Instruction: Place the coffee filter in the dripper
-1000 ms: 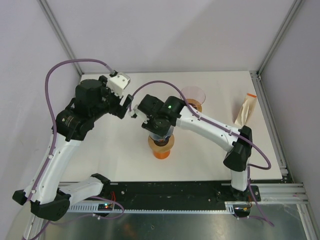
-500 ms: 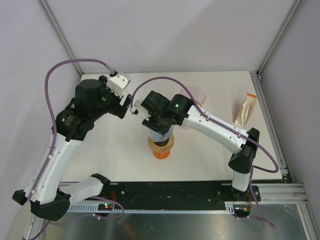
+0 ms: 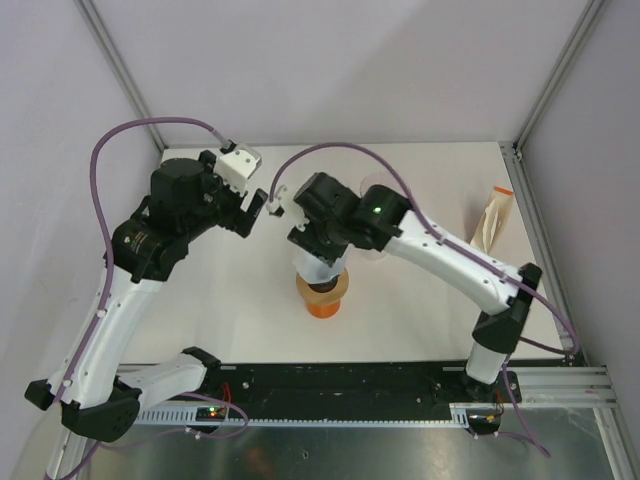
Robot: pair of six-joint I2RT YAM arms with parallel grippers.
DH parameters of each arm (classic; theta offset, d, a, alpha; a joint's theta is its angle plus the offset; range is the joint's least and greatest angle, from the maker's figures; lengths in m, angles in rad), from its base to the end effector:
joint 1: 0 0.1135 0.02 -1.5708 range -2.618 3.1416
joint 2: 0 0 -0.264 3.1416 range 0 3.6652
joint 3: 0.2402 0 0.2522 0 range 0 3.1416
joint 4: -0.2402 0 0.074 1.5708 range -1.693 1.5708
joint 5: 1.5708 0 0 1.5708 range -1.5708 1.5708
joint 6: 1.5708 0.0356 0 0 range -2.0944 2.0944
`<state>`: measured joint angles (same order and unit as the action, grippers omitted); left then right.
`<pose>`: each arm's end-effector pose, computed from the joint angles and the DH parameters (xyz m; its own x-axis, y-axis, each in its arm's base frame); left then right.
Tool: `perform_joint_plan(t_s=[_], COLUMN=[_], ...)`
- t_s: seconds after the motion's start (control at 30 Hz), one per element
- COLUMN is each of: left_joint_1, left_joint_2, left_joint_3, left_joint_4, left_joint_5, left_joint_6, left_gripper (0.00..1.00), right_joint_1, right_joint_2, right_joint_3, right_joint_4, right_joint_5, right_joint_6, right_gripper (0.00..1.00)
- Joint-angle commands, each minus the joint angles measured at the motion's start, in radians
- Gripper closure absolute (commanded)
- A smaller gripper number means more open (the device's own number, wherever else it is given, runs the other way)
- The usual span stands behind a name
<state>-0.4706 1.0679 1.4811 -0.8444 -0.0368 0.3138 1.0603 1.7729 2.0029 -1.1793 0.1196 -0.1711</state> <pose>0.1722 -0.0861 0.4523 -0.2237 0.4599 -0.8594 0.5177 0.8031 0.2951 0.1803 0.3133 0.3975 -0.2497 -0.7919 -0.5572 -0.8878 0.4170 -0.1947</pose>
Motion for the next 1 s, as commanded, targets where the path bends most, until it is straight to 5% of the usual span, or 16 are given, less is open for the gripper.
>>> perform_joint_plan(t_s=[0.0,0.1,0.23,0.4,0.53,0.73,0.97], left_joint_1=[-0.003,-0.003,-0.003,-0.001,0.003,0.023,0.035], left_joint_2=[0.024,0.038,0.057,0.075,0.083,0.118,0.137], left_joint_3=[-0.012,-0.011,0.004,-0.016,-0.048,-0.046,-0.037], left_joint_4=[0.005,0.011,0.030,0.091,0.156,0.232,0.262], left_joint_5=[0.027,0.054,0.070,0.077,0.089,0.145,0.181], left_joint_6=[-0.003,-0.009,-0.012,-0.009,-0.001,0.005,0.032], left_gripper=[0.11,0.10,0.10,0.08,0.07,0.07,0.07], right_joint_1=[-0.028,-0.097,-0.231,-0.515,-0.731,-1.045,-1.201], right_joint_2=[-0.189,-0.278,-0.448,-0.713,-0.839,-0.829,-0.711], right_joint_3=[0.003,-0.046,-0.173,-0.520,-0.698,-0.914,-1.052], right_joint_4=[0.142,0.211,0.345,0.635,0.722,0.793,0.953], right_joint_5=[0.009,-0.044,-0.061,0.010,0.128,0.079,-0.067], right_joint_6=[0.007,0.025,0.071,0.186,0.248,0.308,0.204], right_gripper=[0.51,0.43,0.07,0.01,0.06,0.41,0.48])
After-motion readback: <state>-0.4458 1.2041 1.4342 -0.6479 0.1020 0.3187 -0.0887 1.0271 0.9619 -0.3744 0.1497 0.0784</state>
